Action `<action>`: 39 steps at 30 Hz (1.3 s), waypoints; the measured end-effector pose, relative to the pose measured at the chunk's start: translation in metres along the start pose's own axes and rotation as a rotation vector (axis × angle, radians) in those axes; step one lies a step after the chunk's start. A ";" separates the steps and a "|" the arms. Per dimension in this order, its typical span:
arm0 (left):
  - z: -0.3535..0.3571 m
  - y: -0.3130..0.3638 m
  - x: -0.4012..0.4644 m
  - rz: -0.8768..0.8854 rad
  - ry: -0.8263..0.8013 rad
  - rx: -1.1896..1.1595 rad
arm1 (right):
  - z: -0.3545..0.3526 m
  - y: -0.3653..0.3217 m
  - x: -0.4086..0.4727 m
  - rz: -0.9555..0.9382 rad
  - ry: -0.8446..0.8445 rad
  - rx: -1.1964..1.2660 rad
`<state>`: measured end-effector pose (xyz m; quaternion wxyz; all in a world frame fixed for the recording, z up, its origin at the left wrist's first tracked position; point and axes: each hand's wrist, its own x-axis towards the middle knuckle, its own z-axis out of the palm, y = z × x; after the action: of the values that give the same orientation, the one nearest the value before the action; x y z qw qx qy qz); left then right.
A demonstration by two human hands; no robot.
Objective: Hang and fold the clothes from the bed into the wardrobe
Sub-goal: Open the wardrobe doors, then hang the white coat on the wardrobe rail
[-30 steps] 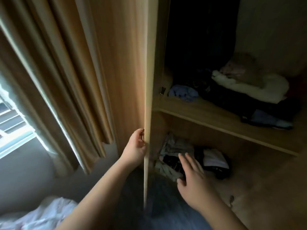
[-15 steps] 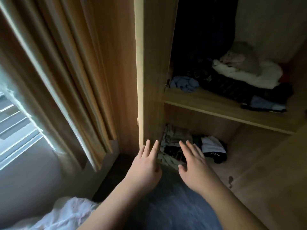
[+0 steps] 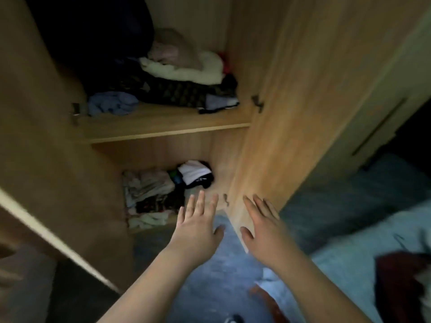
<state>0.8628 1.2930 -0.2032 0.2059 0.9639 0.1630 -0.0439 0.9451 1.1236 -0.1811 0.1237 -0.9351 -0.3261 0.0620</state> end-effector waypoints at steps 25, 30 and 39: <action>0.155 0.419 -0.013 0.663 -0.179 0.106 | -0.083 0.344 -0.292 0.640 0.226 0.034; 0.194 0.508 -0.032 0.750 -0.194 0.120 | -0.089 0.408 -0.349 0.748 0.249 0.065; 0.263 0.601 -0.053 0.922 -0.326 0.195 | -0.087 0.477 -0.426 0.906 0.302 0.111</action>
<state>1.0076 0.6509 -0.2050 0.1356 0.9310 -0.3192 -0.1137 0.9136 0.4793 -0.2121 0.1797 -0.9737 0.1398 -0.0094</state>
